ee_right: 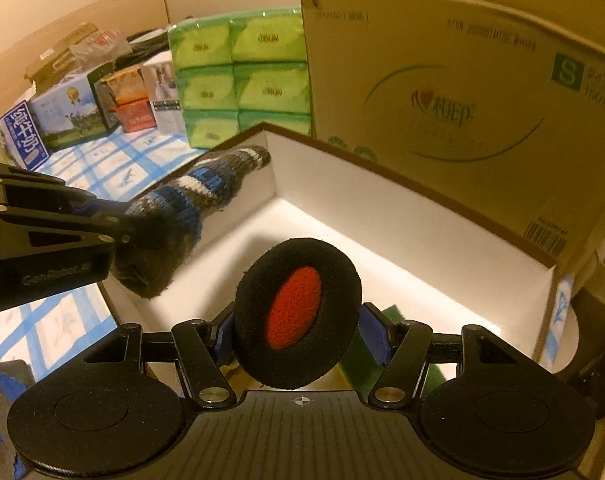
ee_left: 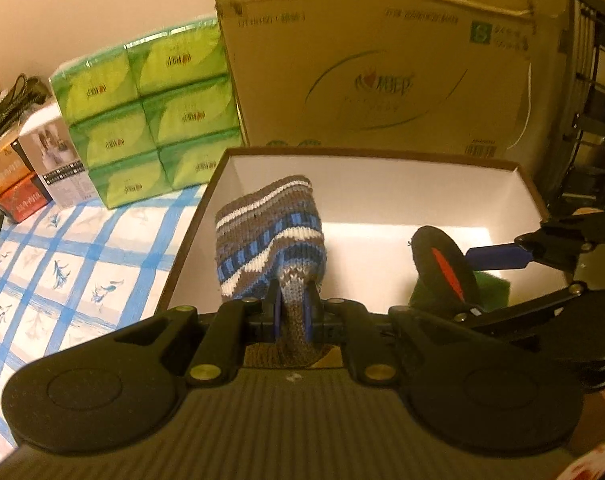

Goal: Organize soft objects
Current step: 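Carry the knit sock and black pad over the brown box with both tools, then open the left tool to drop the knit sock while the right tool releases the black pad into the box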

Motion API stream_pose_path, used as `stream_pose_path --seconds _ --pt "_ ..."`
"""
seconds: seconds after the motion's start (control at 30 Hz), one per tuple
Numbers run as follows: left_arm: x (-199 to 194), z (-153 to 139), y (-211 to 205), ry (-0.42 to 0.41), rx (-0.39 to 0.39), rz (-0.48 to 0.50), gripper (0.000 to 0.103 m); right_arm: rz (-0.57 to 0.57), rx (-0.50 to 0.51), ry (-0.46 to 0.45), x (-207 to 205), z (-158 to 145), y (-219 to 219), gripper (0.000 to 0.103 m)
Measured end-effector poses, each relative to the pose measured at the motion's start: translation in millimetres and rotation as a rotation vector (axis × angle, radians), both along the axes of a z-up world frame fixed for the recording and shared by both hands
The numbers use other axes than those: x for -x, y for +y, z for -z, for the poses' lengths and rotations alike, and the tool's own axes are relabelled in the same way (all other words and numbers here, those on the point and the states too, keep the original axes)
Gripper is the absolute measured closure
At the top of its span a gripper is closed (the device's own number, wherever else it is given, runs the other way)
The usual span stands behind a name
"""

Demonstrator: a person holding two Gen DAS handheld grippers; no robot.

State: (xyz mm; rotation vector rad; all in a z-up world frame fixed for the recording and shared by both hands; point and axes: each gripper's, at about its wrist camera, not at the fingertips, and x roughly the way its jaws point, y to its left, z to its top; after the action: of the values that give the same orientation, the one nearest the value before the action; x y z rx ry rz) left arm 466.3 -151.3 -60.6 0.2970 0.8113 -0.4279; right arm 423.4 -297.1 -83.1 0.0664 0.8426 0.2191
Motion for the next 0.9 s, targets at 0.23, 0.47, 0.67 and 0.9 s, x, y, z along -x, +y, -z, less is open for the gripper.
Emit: stream_pose_path --seconds 0.23,0.47,0.67,0.9 --pt "-16.4 15.6 3.1 0.028 -0.023 0.000 0.092 0.012 -0.010 0.046 -11.6 16.3 5.7 0.040" --pt "-22.7 20.3 6.2 0.011 -0.033 -0.017 0.067 0.026 -0.023 0.067 -17.8 21.8 4.7 0.040" --pt "-24.7 23.1 9.2 0.032 -0.036 -0.022 0.067 0.020 -0.026 0.074 -18.2 22.3 6.0 0.040" --pt "-18.3 20.5 15.7 0.037 -0.036 -0.025 0.061 0.026 -0.022 0.039 -15.8 20.5 11.8 0.025"
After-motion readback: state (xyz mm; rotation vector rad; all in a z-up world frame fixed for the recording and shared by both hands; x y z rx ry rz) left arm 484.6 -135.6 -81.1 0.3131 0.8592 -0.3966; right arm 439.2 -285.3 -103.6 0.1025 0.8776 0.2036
